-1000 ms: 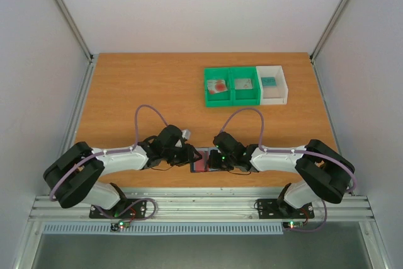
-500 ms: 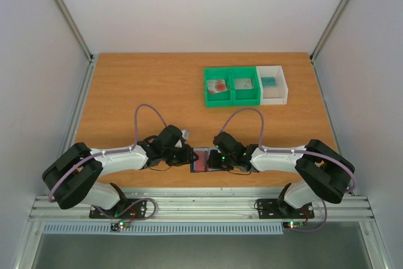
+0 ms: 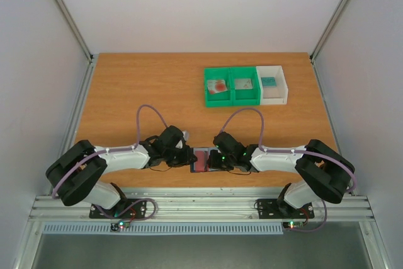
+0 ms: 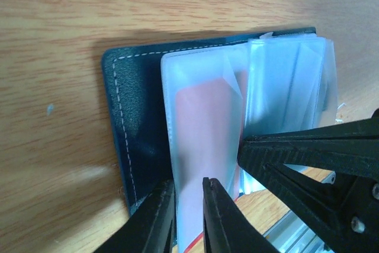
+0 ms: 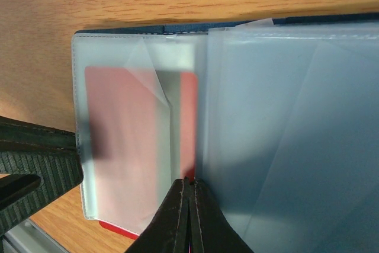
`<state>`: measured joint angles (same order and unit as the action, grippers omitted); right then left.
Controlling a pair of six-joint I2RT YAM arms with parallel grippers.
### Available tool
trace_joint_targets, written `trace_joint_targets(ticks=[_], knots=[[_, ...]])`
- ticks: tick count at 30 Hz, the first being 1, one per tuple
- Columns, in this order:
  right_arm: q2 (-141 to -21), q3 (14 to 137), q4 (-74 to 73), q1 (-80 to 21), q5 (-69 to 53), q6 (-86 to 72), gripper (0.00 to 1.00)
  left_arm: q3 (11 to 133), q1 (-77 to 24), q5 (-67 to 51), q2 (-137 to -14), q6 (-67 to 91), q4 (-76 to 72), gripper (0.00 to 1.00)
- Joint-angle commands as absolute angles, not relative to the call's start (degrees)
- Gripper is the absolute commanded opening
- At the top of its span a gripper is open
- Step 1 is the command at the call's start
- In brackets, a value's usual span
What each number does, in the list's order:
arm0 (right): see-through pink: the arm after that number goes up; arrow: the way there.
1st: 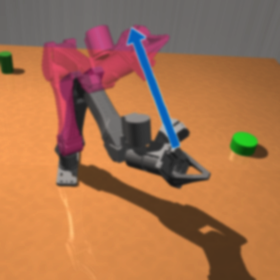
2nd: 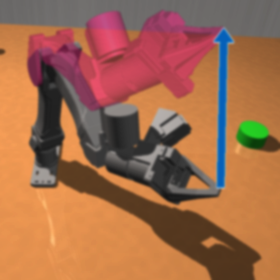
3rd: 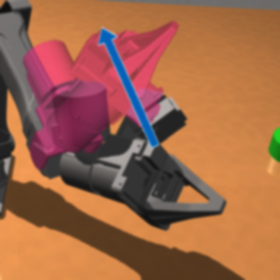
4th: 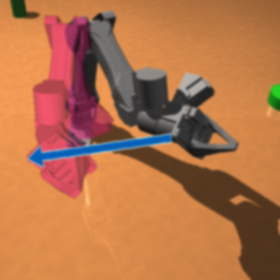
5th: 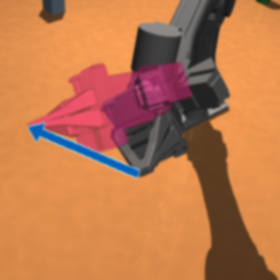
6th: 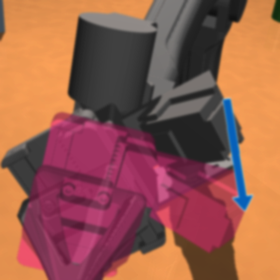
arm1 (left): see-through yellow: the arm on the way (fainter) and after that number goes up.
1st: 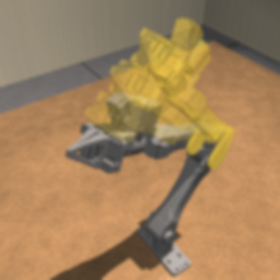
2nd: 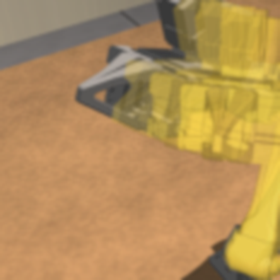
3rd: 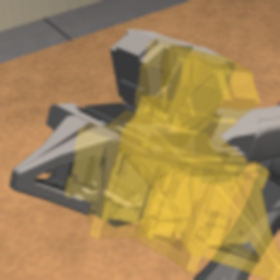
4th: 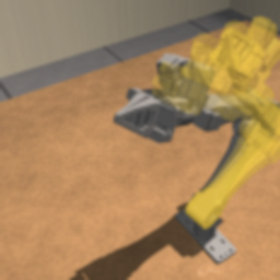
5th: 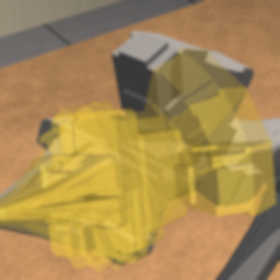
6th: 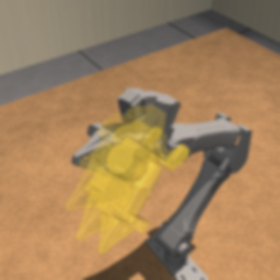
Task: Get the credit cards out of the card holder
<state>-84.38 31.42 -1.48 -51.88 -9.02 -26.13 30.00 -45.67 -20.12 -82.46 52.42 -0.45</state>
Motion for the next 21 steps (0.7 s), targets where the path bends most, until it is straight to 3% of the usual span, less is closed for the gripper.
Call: trace_joint_targets(ticks=[1, 10, 14, 21], knots=[[-84.77, 30.15, -3.17, -52.38, -7.29, -26.72, 0.01, 31.24, -45.62, -20.11, -83.39, 52.38, -2.32, 0.14], [-84.72, 29.97, -3.08, -52.38, -7.25, -26.81, 0.01, 31.2, -45.7, -21.24, -83.17, 52.56, -3.25, 0.0], [-84.83, 29.91, -2.8, -52.38, -7.46, -26.81, 0.01, 31.32, -45.7, -21.71, -82.01, 52.88, -3.1, 0.0], [-84.79, 29.62, -1.97, -52.38, -7.71, -27.02, 0.01, 32.07, -45.78, -21.89, -80.04, 53.26, -1.86, 0.11]])
